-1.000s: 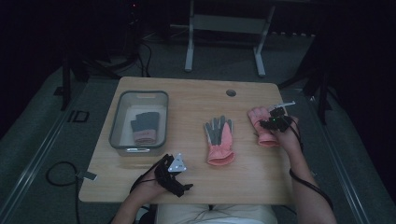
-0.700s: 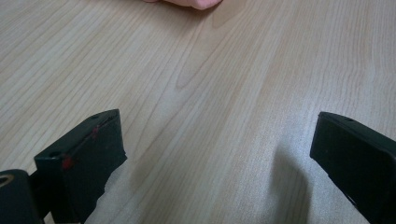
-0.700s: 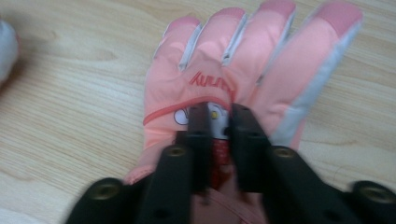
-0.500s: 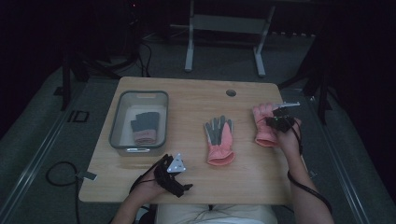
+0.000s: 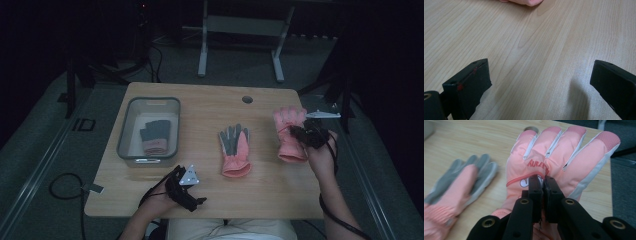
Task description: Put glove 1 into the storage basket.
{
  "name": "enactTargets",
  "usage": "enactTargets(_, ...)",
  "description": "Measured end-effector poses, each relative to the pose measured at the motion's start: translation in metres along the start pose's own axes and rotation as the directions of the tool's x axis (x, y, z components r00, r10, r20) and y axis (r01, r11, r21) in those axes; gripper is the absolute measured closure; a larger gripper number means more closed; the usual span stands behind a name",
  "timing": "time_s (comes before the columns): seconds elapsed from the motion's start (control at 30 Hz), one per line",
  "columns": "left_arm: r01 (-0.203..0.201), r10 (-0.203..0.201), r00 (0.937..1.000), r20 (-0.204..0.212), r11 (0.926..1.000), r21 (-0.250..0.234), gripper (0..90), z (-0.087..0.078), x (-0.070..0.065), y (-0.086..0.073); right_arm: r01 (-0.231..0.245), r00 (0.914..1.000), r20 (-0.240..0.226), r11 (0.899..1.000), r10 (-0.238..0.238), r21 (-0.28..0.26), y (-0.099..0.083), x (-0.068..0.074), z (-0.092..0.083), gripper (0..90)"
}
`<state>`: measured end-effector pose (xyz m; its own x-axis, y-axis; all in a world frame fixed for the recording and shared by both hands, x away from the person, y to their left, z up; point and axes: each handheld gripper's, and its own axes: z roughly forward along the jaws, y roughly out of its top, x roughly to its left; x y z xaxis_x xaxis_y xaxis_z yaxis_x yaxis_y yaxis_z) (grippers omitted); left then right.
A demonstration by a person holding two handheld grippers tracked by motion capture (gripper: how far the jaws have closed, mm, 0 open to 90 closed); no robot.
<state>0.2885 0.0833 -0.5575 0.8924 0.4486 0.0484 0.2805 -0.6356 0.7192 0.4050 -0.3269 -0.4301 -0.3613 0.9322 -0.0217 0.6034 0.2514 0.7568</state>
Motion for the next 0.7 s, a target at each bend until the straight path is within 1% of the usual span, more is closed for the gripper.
enactTargets(0.07,-0.003,0.003,1.0000,0.000,1.0000,0.003,2.5,0.000,0.000,0.000,0.005,1.0000,-0.001,1.000,-0.005,-0.010,-0.004,0.007,-0.008,85.4)
enactTargets(0.17,-0.005,0.005,1.0000,-0.004,1.0000,0.004,2.5,0.000,0.000,0.000,0.013,0.9999,-0.002,1.000,-0.013,-0.019,-0.010,0.014,-0.016,85.4)
enactTargets(0.23,-0.007,0.007,1.0000,-0.005,1.0000,0.004,2.5,0.000,0.000,0.000,0.011,0.9999,-0.004,1.000,-0.011,-0.027,-0.016,0.018,-0.020,85.4)
enactTargets(0.3,-0.007,0.007,1.0000,-0.006,0.9999,0.007,2.5,0.001,0.000,0.000,0.019,0.9998,-0.003,1.000,-0.019,-0.018,-0.021,0.022,-0.020,85.4)
enactTargets(0.37,0.001,-0.001,1.0000,-0.004,1.0000,0.009,2.5,0.001,0.000,0.000,0.024,0.9996,-0.016,1.000,-0.025,-0.003,-0.029,0.026,-0.016,85.3)
enactTargets(0.5,-0.001,0.001,0.9999,-0.012,0.9999,0.012,2.5,0.000,0.000,-0.001,0.039,0.9990,-0.024,0.998,-0.038,0.049,-0.044,0.032,0.001,85.3)
enactTargets(0.57,-0.002,0.002,0.9999,-0.012,0.9999,0.011,2.5,0.000,0.000,-0.001,0.030,0.9991,-0.032,0.998,-0.028,0.060,-0.050,0.033,0.010,85.2)
enactTargets(0.6,-0.003,0.003,0.9999,-0.013,0.9999,0.011,2.5,0.000,0.000,-0.001,0.033,0.9993,-0.019,0.997,-0.032,0.069,-0.052,0.034,0.016,85.1)
enactTargets(0.67,-0.005,0.006,0.9999,-0.013,0.9999,0.013,2.5,0.000,-0.001,-0.001,0.032,0.9994,-0.013,0.997,-0.031,0.073,-0.054,0.034,0.022,85.1)
enactTargets(0.7,-0.006,0.006,0.9999,-0.014,0.9999,0.014,2.5,0.000,-0.001,-0.001,0.032,0.9995,-0.003,0.996,-0.032,0.078,-0.055,0.034,0.026,85.0)
